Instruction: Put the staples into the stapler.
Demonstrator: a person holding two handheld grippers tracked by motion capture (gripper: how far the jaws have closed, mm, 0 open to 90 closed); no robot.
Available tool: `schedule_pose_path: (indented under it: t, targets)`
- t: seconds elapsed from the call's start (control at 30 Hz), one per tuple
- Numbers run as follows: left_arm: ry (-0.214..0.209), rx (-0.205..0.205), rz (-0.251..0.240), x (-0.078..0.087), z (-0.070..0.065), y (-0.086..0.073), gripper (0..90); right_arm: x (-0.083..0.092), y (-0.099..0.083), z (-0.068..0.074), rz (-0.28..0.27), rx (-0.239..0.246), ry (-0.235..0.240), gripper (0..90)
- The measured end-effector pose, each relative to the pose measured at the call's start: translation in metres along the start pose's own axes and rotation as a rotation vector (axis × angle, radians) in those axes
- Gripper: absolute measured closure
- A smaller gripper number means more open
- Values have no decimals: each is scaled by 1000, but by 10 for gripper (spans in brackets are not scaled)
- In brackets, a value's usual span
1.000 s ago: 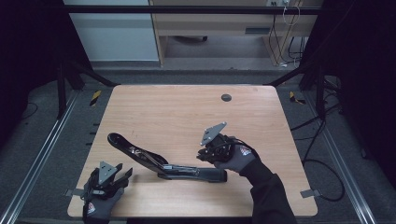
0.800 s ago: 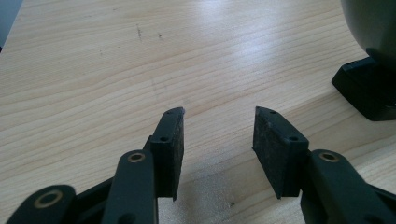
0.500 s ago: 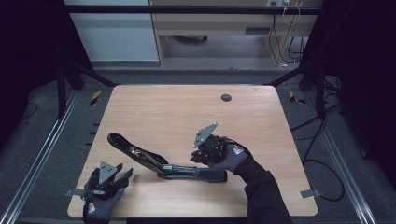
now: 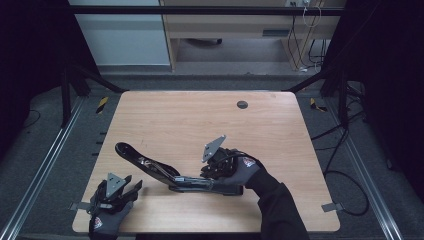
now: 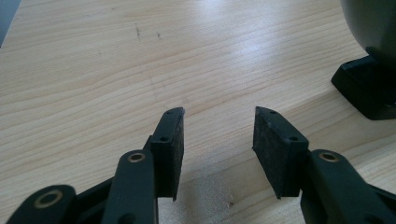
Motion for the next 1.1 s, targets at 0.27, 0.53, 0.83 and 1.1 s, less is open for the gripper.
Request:
schedule_pose_path:
  t: [0.27,0.53,0.83,1.1]
  targets:
    - [0,-2,-1,0,0,0,528,-7,-1,3,16,2,15,782]
    - [-1,1,-2,0,-1,0,528,-13,-4,3,31,1,20,782]
    - [0,-1,-2,1,0,0,528,-19,-7,1,44,4,28,782]
    - [1,-1,-4,1,0,0,528,-21,-9,0,54,0,24,782]
Point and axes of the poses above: each handheld gripper's, and its own axes: x roughly backward along the jaws, y roughly out of its top, z roughly to its left, the point moved 7 cm from there along -x, roughly forward along the jaws, and after that the axes turned 5 degrees about y, right-handed, at the moved point
